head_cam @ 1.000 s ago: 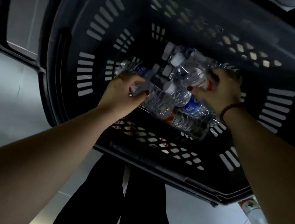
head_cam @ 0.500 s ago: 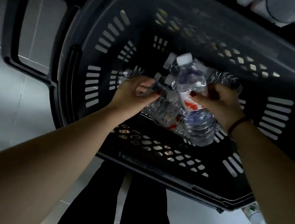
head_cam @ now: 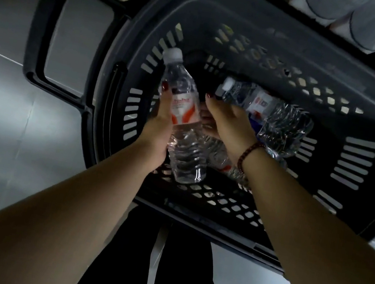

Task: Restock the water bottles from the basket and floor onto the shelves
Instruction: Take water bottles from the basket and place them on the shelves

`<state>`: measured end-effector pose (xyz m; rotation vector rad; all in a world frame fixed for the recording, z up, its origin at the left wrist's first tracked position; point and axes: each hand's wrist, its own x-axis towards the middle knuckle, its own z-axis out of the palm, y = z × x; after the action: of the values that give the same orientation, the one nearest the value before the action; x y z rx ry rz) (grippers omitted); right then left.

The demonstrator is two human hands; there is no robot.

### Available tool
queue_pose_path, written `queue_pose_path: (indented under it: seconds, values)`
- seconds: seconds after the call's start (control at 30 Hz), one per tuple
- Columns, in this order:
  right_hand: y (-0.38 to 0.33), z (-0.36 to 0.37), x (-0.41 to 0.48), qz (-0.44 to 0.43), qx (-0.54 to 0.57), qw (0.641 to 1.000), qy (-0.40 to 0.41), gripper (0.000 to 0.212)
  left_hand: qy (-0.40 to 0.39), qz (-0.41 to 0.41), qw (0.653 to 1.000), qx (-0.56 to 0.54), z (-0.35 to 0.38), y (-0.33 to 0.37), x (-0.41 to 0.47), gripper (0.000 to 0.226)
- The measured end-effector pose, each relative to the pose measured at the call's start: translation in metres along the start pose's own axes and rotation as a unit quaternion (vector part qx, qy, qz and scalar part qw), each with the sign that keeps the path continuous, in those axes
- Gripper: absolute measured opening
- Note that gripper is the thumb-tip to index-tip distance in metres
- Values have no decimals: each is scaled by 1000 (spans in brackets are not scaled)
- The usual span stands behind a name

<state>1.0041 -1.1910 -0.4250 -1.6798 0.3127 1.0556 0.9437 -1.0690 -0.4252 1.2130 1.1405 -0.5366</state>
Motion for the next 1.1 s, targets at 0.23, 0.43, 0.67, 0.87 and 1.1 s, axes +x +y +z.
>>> queue_pose_path:
  seconds: [0.23,0.43,0.67,0.87,1.1]
  values:
    - [22,0,41,27,-234,969,77,23,2,-25,999,-29,-2,10,11,75]
    - [31,22,56,38,-497,865,-48,38,-17,-39,998,-38,-10,9,21,90]
    - [34,33,46,21,-583,811,-49,53,-45,-37,997,-57,-20,19,14,74]
    - [23,24,24,10,-424,905,-23,56,-59,-27,996,-54,-30,22,3,74]
    - [12,-13,-47,24,6,997,78,42,-33,-13,998,-54,-32,39,-39,58]
